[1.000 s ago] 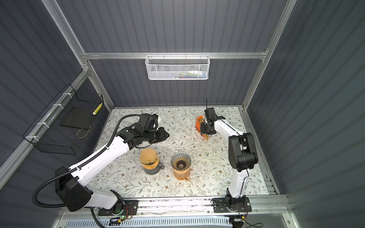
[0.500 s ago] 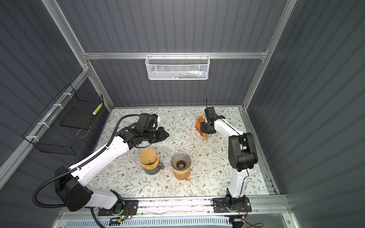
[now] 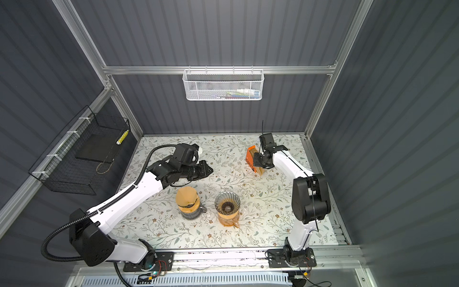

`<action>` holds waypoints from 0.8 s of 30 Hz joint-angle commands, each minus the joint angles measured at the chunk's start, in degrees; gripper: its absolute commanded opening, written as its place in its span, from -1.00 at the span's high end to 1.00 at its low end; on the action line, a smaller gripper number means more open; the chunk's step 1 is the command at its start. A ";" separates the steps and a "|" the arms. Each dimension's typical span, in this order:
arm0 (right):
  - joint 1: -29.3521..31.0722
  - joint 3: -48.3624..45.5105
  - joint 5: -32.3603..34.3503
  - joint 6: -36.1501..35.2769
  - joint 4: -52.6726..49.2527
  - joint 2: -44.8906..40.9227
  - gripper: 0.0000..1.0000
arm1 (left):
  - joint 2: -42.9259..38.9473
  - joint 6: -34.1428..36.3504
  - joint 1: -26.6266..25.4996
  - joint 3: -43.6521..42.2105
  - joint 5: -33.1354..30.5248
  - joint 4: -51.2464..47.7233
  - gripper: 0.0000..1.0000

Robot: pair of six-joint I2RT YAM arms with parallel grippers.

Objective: Place the coffee filter in the dripper
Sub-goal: 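Pinch one paper filter from the box with the right gripper, then pull the paper filter out and carry it over the clear glass dripper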

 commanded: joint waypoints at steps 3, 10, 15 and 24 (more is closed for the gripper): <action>-0.01 -3.30 -0.83 2.10 -1.95 -4.20 1.00 | -2.19 0.44 0.49 -1.17 1.09 0.82 0.62; 0.73 -7.11 -1.87 4.41 -2.62 -9.99 1.00 | -3.39 0.73 0.48 -2.13 1.46 1.10 0.62; 2.56 -8.20 -1.81 4.93 -5.35 -14.39 1.00 | -4.66 1.08 0.44 -2.46 1.37 0.69 0.62; 8.92 -6.46 -0.86 5.94 -13.49 -24.04 1.00 | -7.30 2.78 0.48 -2.71 1.60 -1.71 0.61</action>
